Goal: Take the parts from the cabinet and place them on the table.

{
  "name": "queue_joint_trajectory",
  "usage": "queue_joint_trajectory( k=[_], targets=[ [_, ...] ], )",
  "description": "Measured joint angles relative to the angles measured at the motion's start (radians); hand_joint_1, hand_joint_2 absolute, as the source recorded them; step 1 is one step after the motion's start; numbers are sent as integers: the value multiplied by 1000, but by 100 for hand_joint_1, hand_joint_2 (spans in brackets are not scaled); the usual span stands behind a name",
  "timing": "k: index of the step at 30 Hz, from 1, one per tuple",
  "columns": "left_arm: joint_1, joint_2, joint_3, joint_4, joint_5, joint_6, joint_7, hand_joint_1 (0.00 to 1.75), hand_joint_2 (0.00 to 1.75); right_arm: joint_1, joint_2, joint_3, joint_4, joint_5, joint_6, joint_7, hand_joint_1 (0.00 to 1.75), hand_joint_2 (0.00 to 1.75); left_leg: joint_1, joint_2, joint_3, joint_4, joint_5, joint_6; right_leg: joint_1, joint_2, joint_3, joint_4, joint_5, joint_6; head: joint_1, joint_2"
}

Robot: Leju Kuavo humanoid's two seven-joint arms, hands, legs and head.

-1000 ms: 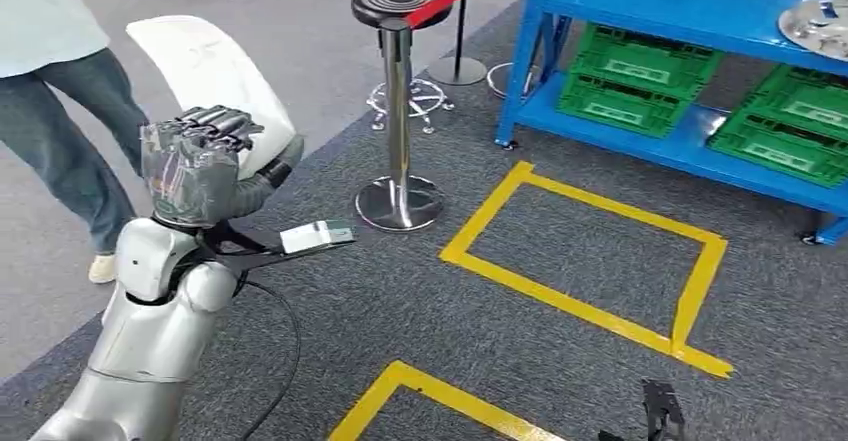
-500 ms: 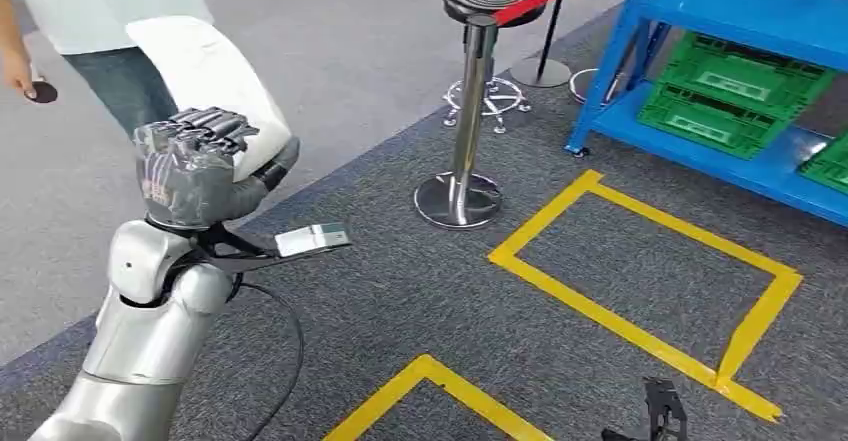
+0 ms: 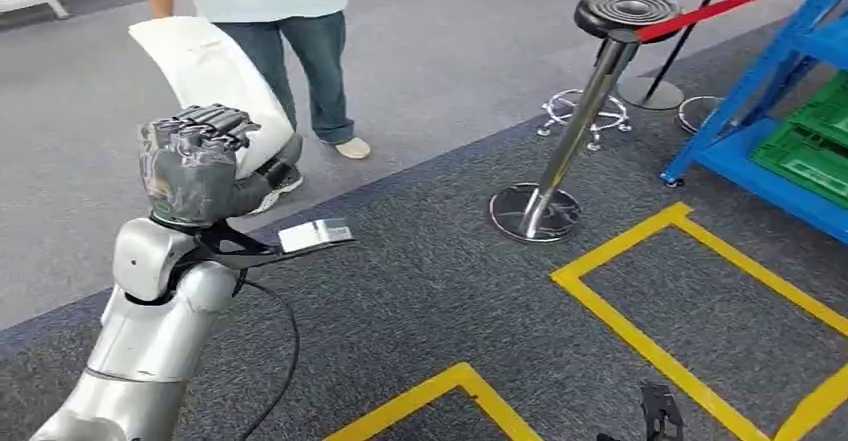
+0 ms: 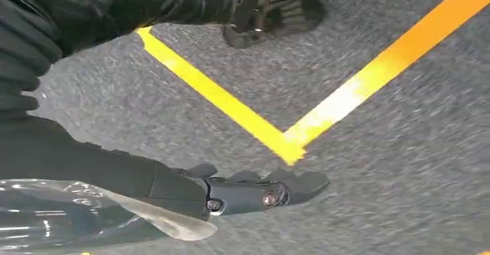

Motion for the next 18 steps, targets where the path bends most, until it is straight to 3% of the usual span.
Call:
queue_joint_trajectory(
  k=[1,2,4,5,6,7,8,10,11,12,14,15,16,18],
  targets=[
    [-1,0,0,0,0,0,0,175,175,0,0,0,2,0,0,0,0,175,-5,-11,-7,6,0,-6,-4,37,12,-13,-12,-1,-1,0],
    [-2,-1,0,0,0,0,1,175,175,-1,0,0,2,0,0,0,0,175,0,-23,-16,9,4,-13,-2,27,27,-24,-20,-3,-1,0],
    [2,2,0,0,0,0,1,175,175,-1,0,0,2,0,0,1,0,175,8,-44,-19,3,11,-26,4,10,25,-21,-19,-11,0,0],
    [2,3,1,0,1,1,1,175,175,-3,1,0,2,1,0,0,0,175,4,-57,-21,4,12,-30,-2,-2,29,-28,-15,-18,-2,0],
    [3,4,1,0,1,1,1,175,175,-5,5,0,2,2,0,0,0,175,0,-19,-27,17,-2,-33,-3,-18,33,-32,-13,-24,-1,0],
    [-2,5,1,0,2,1,1,175,175,-5,3,0,2,3,0,0,0,175,-2,34,-44,57,-28,-39,-2,-28,35,-33,-15,-33,-15,0],
    [-3,5,1,0,3,1,1,175,175,-4,3,0,2,4,0,1,0,175,1,67,-80,135,-67,-45,1,-43,37,-33,-16,-35,-18,0],
    [0,6,1,0,3,1,1,175,175,-1,2,-1,2,5,0,2,0,175,6,85,-152,285,-125,-49,7,-72,38,-32,-19,-39,-18,0],
    [0,7,1,1,3,1,1,175,175,-1,2,-1,2,5,0,3,0,175,6,86,-165,312,-125,-49,8,-86,38,-32,-20,-40,-18,0],
    [0,8,2,2,3,1,1,175,175,-1,2,-1,2,6,0,3,0,175,6,86,-154,292,-104,-47,10,-99,39,-32,-22,-40,-18,0],
    [0,8,1,2,3,1,1,175,175,-3,2,-1,2,7,0,3,0,175,1,98,-77,144,-24,-35,13,-123,46,-32,-26,-40,-18,0],
    [-2,8,2,2,3,1,1,175,175,-4,2,-1,2,7,0,3,0,175,-6,127,-26,51,13,-24,14,-135,51,-32,-29,-38,-18,0],
    [-5,8,1,2,1,1,1,175,175,-3,2,-1,2,7,0,3,0,175,-21,173,-3,15,-7,-16,18,-146,52,-32,-32,-33,-16,0],
    [-8,5,2,2,-1,1,1,175,175,-2,2,-1,3,8,1,4,0,175,-25,152,-7,1,-4,-8,21,-169,52,-32,-35,-24,-17,0]
  ],
)
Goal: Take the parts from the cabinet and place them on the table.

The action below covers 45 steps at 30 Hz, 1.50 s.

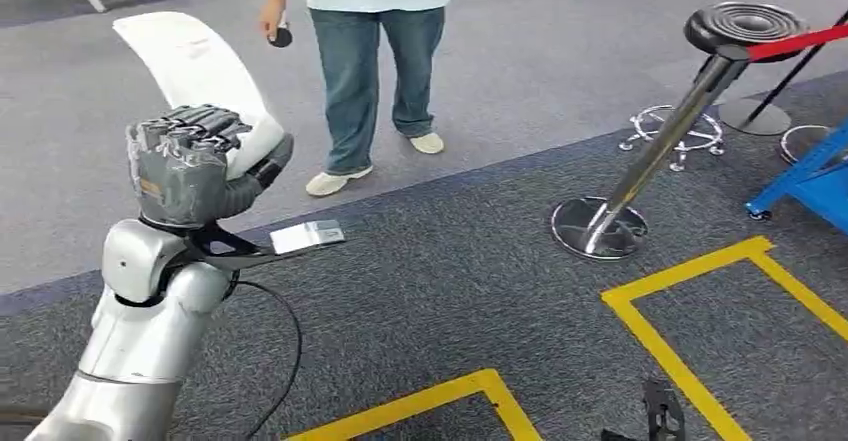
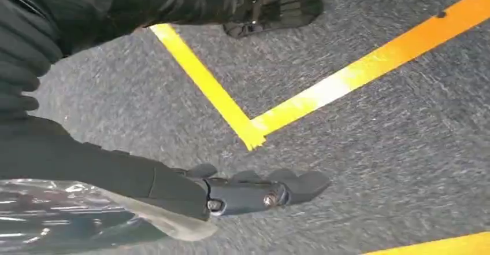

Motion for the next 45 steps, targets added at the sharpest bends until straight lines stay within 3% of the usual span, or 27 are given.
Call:
queue_joint_trajectory(
  k=[2,3,5,7,8,10,12,13,14,18,19,21,23,24,25,27,28,29,33,36,38,39,40,42,43,44,45],
  targets=[
    [2,2,3,0,-1,0,0,175,175,-3,0,0,0,0,0,2,0,175,0,-25,0,-7,3,8,0,-24,9,-5,-3,9,-2,0],
    [3,1,3,-1,-2,0,0,175,175,-5,0,0,0,1,0,3,0,175,12,-33,10,-19,10,15,-6,0,-1,-1,-16,16,-2,0],
    [-3,-3,3,-2,-3,1,0,175,175,-3,0,0,0,2,0,3,0,175,15,-54,10,-21,13,23,-7,92,-43,104,-72,18,9,0],
    [1,-7,3,-1,-3,1,0,175,175,4,0,1,1,2,0,4,0,175,16,-81,9,-20,13,24,-8,111,-126,265,-134,23,10,0],
    [3,-7,3,-1,-3,1,0,175,175,8,0,1,1,3,-2,7,0,175,16,-96,9,-19,13,24,-8,113,-151,305,-137,24,11,0],
    [5,-7,3,-1,-4,1,0,175,175,10,-2,0,1,5,-7,9,0,175,19,-124,9,-15,12,23,-9,114,-137,244,-73,26,11,0],
    [5,-8,3,-1,-4,1,0,175,175,10,-2,0,1,8,-10,9,0,175,26,-154,9,-3,4,12,-19,147,-58,65,29,33,11,0],
    [5,-8,3,-1,-3,1,0,175,175,11,-1,0,2,8,-10,9,0,175,25,-165,4,3,1,3,-26,204,-41,37,10,38,11,0],
    [2,-8,4,-1,-3,0,0,175,175,12,0,0,4,8,-10,8,0,175,24,-178,-6,17,-1,-1,-29,213,-19,6,4,31,11,0],
    [7,-6,10,-1,-2,1,-3,175,175,11,1,0,5,8,-13,8,0,175,29,-221,-18,8,11,-19,-25,164,-20,13,8,9,11,0],
    [6,-6,11,-2,-1,1,-3,175,175,10,2,0,5,9,-13,7,0,175,21,-148,-26,29,-6,-23,-24,151,-16,10,9,1,10,0],
    [3,-6,11,-1,-1,1,-2,175,175,13,1,-1,5,9,-15,6,0,175,25,-74,-88,167,-78,-31,-17,120,-13,10,5,-10,2,0],
    [6,-5,11,-1,-1,1,-3,175,175,16,0,-2,5,9,-16,6,0,175,27,-65,-156,308,-129,-33,-14,88,-12,10,2,-14,2,0],
    [8,-5,12,-1,-1,1,-2,175,175,15,0,-2,5,9,-16,6,0,175,27,-65,-165,324,-125,-31,-12,75,-12,10,1,-14,0,0],
    [8,-4,13,-1,-1,1,-3,175,175,14,0,-2,5,9,-16,6,0,175,27,-65,-152,300,-99,-28,-11,62,-10,10,-1,-14,1,0],
    [8,-3,15,-1,-1,1,-2,175,175,12,0,-2,5,9,-15,6,0,175,21,-52,-72,143,-12,-14,-9,37,0,10,-8,-13,2,0],
    [7,-3,16,-1,-2,1,-2,175,175,12,0,-2,5,9,-15,6,0,175,11,-7,-26,55,22,-2,-8,27,8,10,-13,-11,1,0],
    [6,-3,17,-1,-1,1,-2,175,175,13,2,-2,6,8,-14,6,0,175,-8,45,-11,38,2,5,-2,16,9,9,-17,-5,2,0],
    [4,-3,21,-1,-2,1,-1,175,175,11,2,-4,7,9,-14,8,0,175,-9,-4,-10,1,-1,20,2,-37,16,2,-22,13,-1,0],
    [0,-10,21,-2,0,2,-1,175,175,11,1,-4,7,9,-14,8,0,175,7,-41,3,-11,5,33,-7,91,-44,121,-92,22,7,0],
    [3,-13,21,-2,0,1,-1,175,175,17,1,-5,8,9,-13,9,0,175,7,-72,3,-10,5,36,-9,111,-130,274,-142,27,10,0],
    [5,-13,21,-1,0,1,-1,175,175,20,0,-5,8,10,-13,9,0,175,8,-89,3,-9,5,36,-8,113,-157,307,-140,29,10,0],
    [7,-13,21,-1,0,1,-1,175,175,20,0,-6,8,10,-13,9,0,175,8,-106,4,-8,5,35,-9,113,-160,290,-109,30,10,0],
    [8,-13,21,-1,0,1,-1,175,175,15,-1,-7,8,10,-13,8,0,175,12,-136,5,-2,1,30,-12,123,-111,151,-9,31,10,0],
    [7,-13,21,-1,0,1,-1,175,175,15,-1,-7,8,11,-13,8,0,175,14,-149,5,4,-3,24,-18,153,-75,67,36,35,10,0],
    [7,-13,21,-1,0,1,-1,175,175,14,-1,-8,9,11,-13,8,0,175,12,-160,-2,9,-6,17,-27,219,-61,42,20,37,10,0],
    [5,-14,21,-1,0,0,-1,175,175,14,-1,-9,10,12,-13,8,0,175,15,-175,-14,19,-5,12,-29,218,-43,14,12,30,8,0]
  ],
)
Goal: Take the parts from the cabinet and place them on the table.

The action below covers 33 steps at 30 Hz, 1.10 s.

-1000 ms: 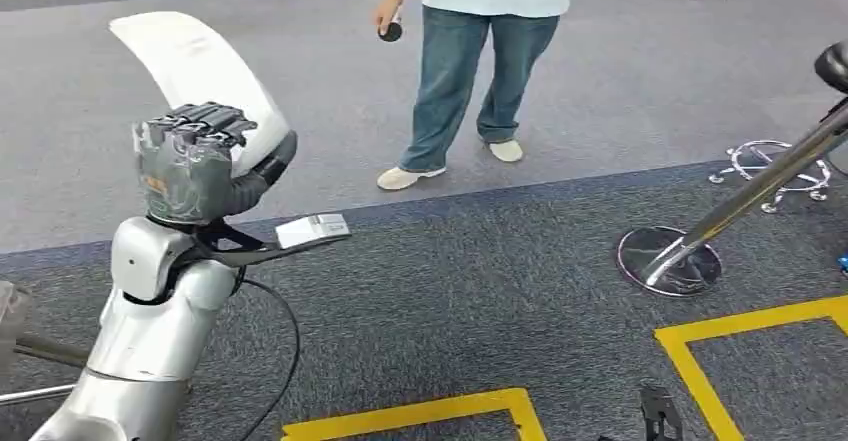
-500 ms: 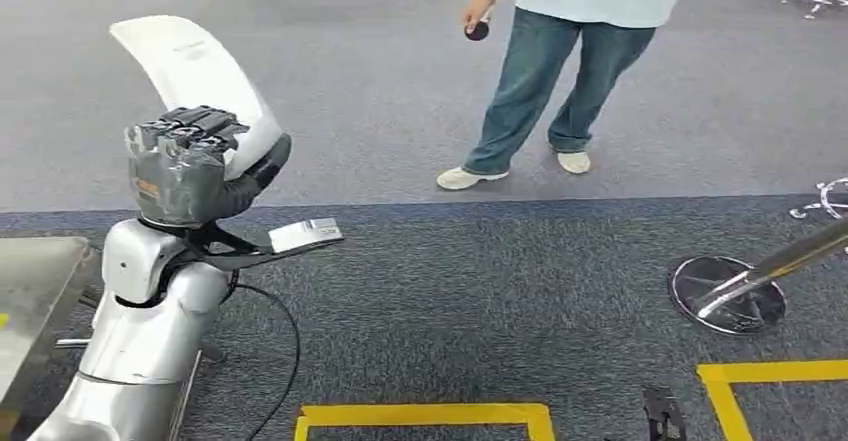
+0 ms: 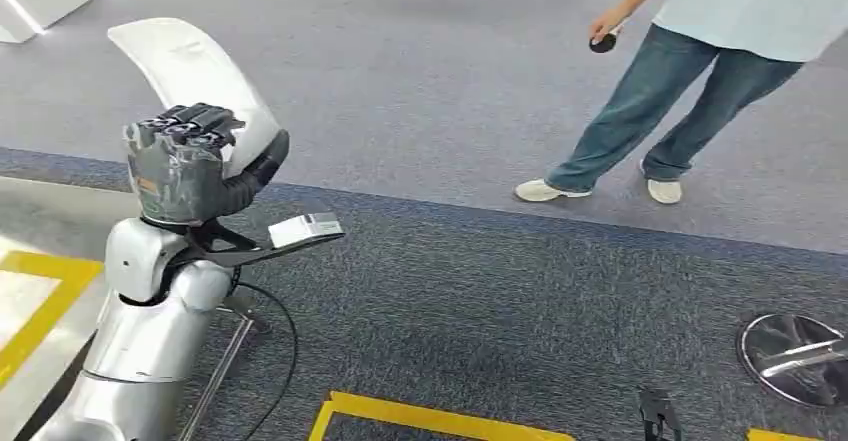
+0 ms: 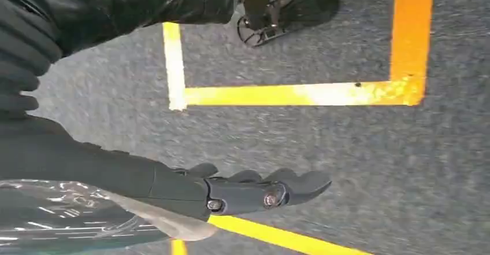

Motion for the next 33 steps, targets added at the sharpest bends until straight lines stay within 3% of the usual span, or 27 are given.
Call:
queue_joint_trajectory(
  k=[3,4,5,6,8,9,10,11,12,13,14,16,18,19,20,21,23,24,25,26,27,28,29,30,33],
  targets=[
    [3,1,0,0,0,1,-1,175,175,0,0,-1,0,3,-1,2,0,175,7,-37,-7,-9,11,-20,7,-34,4,2,3,-15,1,0],
    [4,2,1,0,0,1,-2,175,175,-2,1,-1,0,4,0,2,0,175,4,-1,-9,-4,-1,-21,3,-52,11,-7,8,-24,2,0],
    [0,3,1,0,0,1,-2,175,175,-2,1,-1,0,5,0,2,0,175,0,61,-22,28,-23,-27,5,-64,16,-11,6,-32,-10,0],
    [-2,2,1,0,0,1,-2,175,175,-1,1,-2,0,5,-1,2,0,175,3,89,-52,93,-56,-33,7,-80,19,-11,4,-36,-11,0],
    [1,3,1,0,0,1,-2,175,175,2,-3,-3,0,5,-1,2,0,175,11,105,-126,243,-113,-41,10,-111,22,-11,0,-41,-11,0],
    [3,4,2,1,0,1,-2,175,175,2,-3,-3,0,5,-1,2,0,175,14,106,-151,290,-121,-44,11,-127,23,-11,-2,-41,-11,0],
    [4,5,3,1,0,1,-2,175,175,1,-3,-3,0,5,-1,2,0,175,16,106,-148,281,-103,-45,11,-141,25,-11,-4,-40,-11,0],
    [3,5,3,1,-1,1,-2,175,175,1,-3,-3,0,5,-1,2,0,175,16,109,-126,234,-68,-44,11,-154,28,-11,-7,-38,-11,0],
    [3,5,3,1,-1,1,-2,175,175,0,-3,-3,0,5,-1,3,0,175,16,118,-83,151,-23,-41,11,-167,34,-11,-11,-36,-11,0],
    [3,5,3,1,-1,1,-2,175,175,-1,-3,-3,0,5,-1,3,0,175,13,143,-37,65,17,-35,12,-178,41,-11,-15,-33,-11,0],
    [1,5,3,1,-1,1,-2,175,175,-1,-3,-3,0,5,-1,3,0,175,1,200,-6,12,14,-29,13,-188,46,-12,-20,-28,-10,0],
    [-4,3,3,1,-2,1,-2,175,175,-1,-3,-3,0,5,0,3,0,175,-11,197,-2,-8,3,-18,22,-212,47,-11,-25,-16,-11,0],
    [-4,6,5,1,-5,1,-2,175,175,-4,-3,-3,0,5,0,6,0,175,-13,169,-4,-12,2,-10,21,-239,57,-17,-29,-6,-11,0],
    [-4,5,5,1,-5,1,-2,175,175,-6,-3,-4,-1,5,0,6,0,175,0,155,7,-25,9,-2,16,-231,52,-15,-40,4,-11,0],
    [-8,4,6,1,-5,1,-2,175,175,-6,-4,-5,-1,5,0,6,0,175,1,146,10,-27,10,2,13,-175,45,11,-57,5,-5,0],
    [-10,2,6,1,-5,1,-2,175,175,-6,-3,-5,0,5,0,6,0,175,3,134,10,-26,9,8,13,-136,15,75,-91,4,-2,0],
    [-8,-2,6,2,-5,1,-2,175,175,-1,-3,-5,0,4,1,7,0,175,2,107,10,-26,8,12,13,-110,-70,232,-151,7,2,0],
    [-6,-2,6,2,-5,1,-2,175,175,3,-4,-7,0,4,0,8,0,175,1,90,11,-25,8,12,14,-106,-104,282,-157,8,3,0],
    [-5,-2,6,2,-5,1,-2,175,175,5,-4,-9,0,4,0,8,0,175,1,73,11,-24,8,12,14,-104,-116,282,-135,7,2,0],
    [-5,-2,6,2,-5,1,-2,175,175,4,-4,-10,0,4,0,8,0,175,2,58,12,-23,7,11,13,-103,-106,240,-94,6,3,0],
    [-5,-2,6,2,-7,1,-2,175,175,3,-4,-10,0,4,0,8,0,175,3,43,14,-21,5,8,12,-100,-76,161,-40,5,2,0],
    [-6,-2,6,2,-8,1,-1,175,175,2,-4,-11,0,4,0,8,0,175,6,30,15,-17,2,4,9,-82,-39,72,10,5,3,0],
    [-6,-2,6,2,-8,1,1,175,175,4,-4,-11,1,3,1,8,0,175,8,18,12,-15,-1,-2,2,-24,-18,25,9,7,3,0],
    [-8,-2,6,3,-9,0,2,175,175,5,-3,-11,3,2,2,8,0,175,5,5,-1,-2,-1,-8,-5,7,2,1,3,6,2,0],
    [-3,0,6,5,-11,0,2,175,175,7,-3,-12,4,2,2,9,0,175,15,-31,-10,-10,8,-27,6,-27,3,3,-3,-9,3,0]
  ],
)
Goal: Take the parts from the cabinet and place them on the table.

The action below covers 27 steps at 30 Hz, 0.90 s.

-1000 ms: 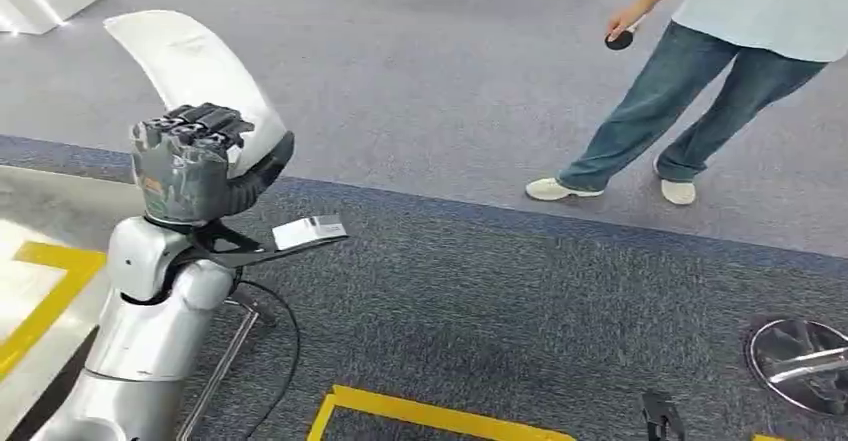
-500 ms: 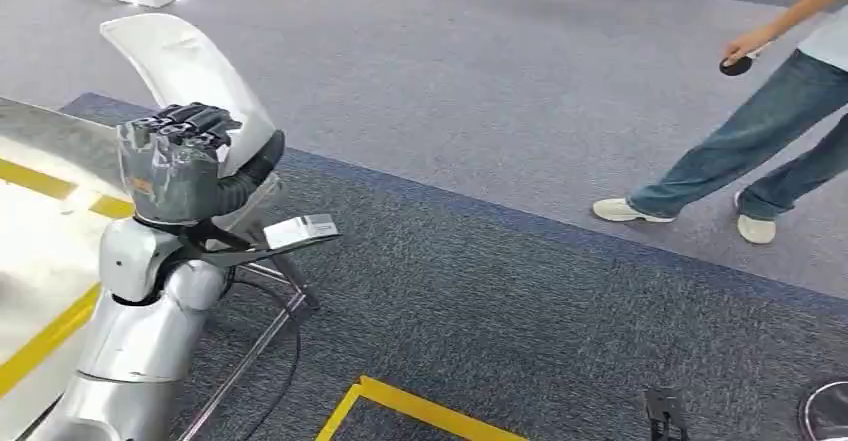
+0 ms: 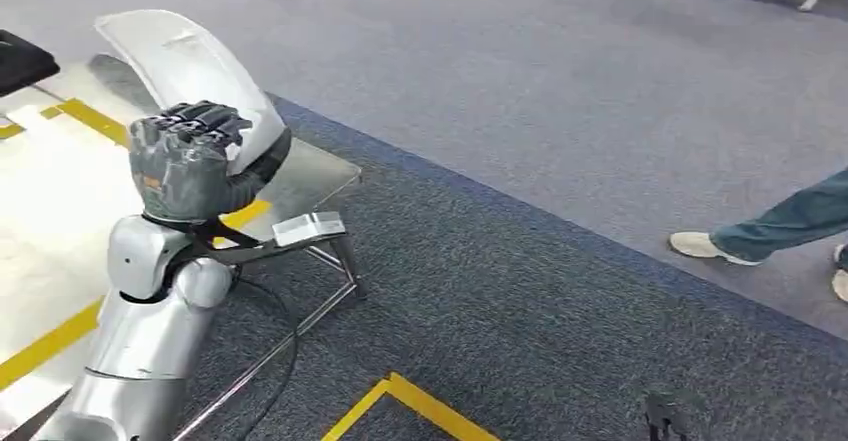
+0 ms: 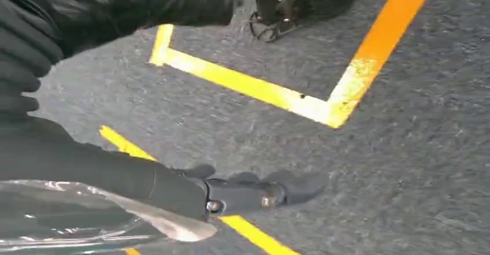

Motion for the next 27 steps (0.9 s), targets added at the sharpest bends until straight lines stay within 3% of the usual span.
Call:
queue_joint_trajectory(
  k=[1,2,3,5,6,7,8,10,11,12,13,16,18,19,20,21,22,23,25,26,27],
  targets=[
    [0,2,0,0,0,0,3,175,175,-1,8,0,0,2,2,0,0,175,-2,2,-3,3,-5,-3,-8,-17,5,-9,4,-8,0,0],
    [-2,3,0,0,1,0,5,175,175,-2,7,0,0,2,2,0,0,175,-10,73,-9,22,-20,-8,-6,-29,11,-13,3,-16,-5,0],
    [-6,4,0,1,2,0,7,175,175,-1,7,0,0,3,2,0,0,175,-9,113,-32,74,-51,-13,-3,-44,16,-14,2,-22,-13,0],
    [-5,4,0,2,2,0,11,175,175,5,7,-2,0,4,2,0,0,175,-3,135,-104,228,-115,-20,2,-75,22,-14,-3,-29,-13,0],
    [-4,6,0,4,2,0,12,175,175,7,7,-2,0,4,2,0,0,175,-1,137,-134,286,-130,-22,2,-90,24,-14,-6,-30,-12,0],
    [-4,7,0,5,2,0,13,175,175,8,7,-3,0,4,2,1,0,175,0,137,-143,297,-120,-23,3,-106,27,-14,-9,-29,-12,0],
    [-4,8,0,5,2,0,14,175,175,8,7,-3,0,4,1,1,0,175,0,139,-127,264,-89,-23,3,-120,32,-14,-13,-28,-13,0],
    [-5,9,0,5,2,0,14,175,175,6,7,-3,0,5,1,1,0,175,-3,160,-46,104,-1,-13,5,-144,47,-14,-23,-24,-13,0],
    [-8,9,0,5,2,0,14,175,175,6,7,-3,0,5,1,0,0,175,-11,207,-8,26,21,-2,6,-155,54,-15,-28,-22,-12,0],
    [-11,9,0,5,2,0,14,175,175,6,7,-3,0,6,1,0,0,175,-28,233,4,13,5,3,14,-166,55,-13,-33,-14,-12,0],
    [-14,8,0,5,2,0,14,175,175,7,7,-4,0,6,1,0,0,175,-27,227,6,2,-1,10,15,-178,55,-13,-35,-8,-13,0],
    [-13,11,0,4,3,0,14,175,175,0,7,-4,0,7,1,0,0,175,-24,186,6,-9,1,22,15,-214,71,-22,-43,11,-11,0],
    [-18,9,0,5,3,0,14,175,175,-3,7,-5,-1,7,1,0,0,175,-13,167,17,-18,6,32,8,-114,37,43,-87,14,-7,0],
    [-18,5,0,5,2,0,14,175,175,-2,8,-5,0,7,2,0,0,175,-11,155,17,-18,5,36,7,-92,-2,122,-122,16,-1,0],
    [-17,3,-1,5,1,0,14,175,175,2,8,-5,1,7,2,0,0,175,-11,142,17,-18,4,38,6,-83,-46,203,-152,19,-1,0],
    [-15,3,0,6,-2,0,14,175,175,5,7,-5,1,6,2,1,0,175,-11,128,17,-17,3,39,7,-80,-86,266,-168,21,-2,0],
    [-12,4,0,6,-3,0,14,175,175,11,7,-6,2,6,2,2,0,175,-11,111,17,-16,3,38,7,-79,-109,288,-159,22,-2,0],
    [-11,3,-1,6,-6,0,14,175,175,13,6,-6,2,6,2,2,0,175,-10,95,18,-16,3,38,7,-78,-107,261,-124,22,-1,0],
    [-11,3,0,6,-8,0,16,175,175,11,6,-7,2,6,2,2,0,175,-6,67,20,-10,-1,31,3,-62,-52,109,-20,22,-2,0],
    [-11,3,-1,6,-8,0,16,175,175,12,6,-7,2,6,2,2,0,175,-4,57,19,-5,-5,25,-3,-25,-22,30,16,24,-1,0],
    [-12,3,0,6,-8,0,16,175,175,12,7,-7,3,6,2,2,0,175,-9,45,11,3,-7,18,-7,16,-9,10,-3,21,0,0]
  ],
)
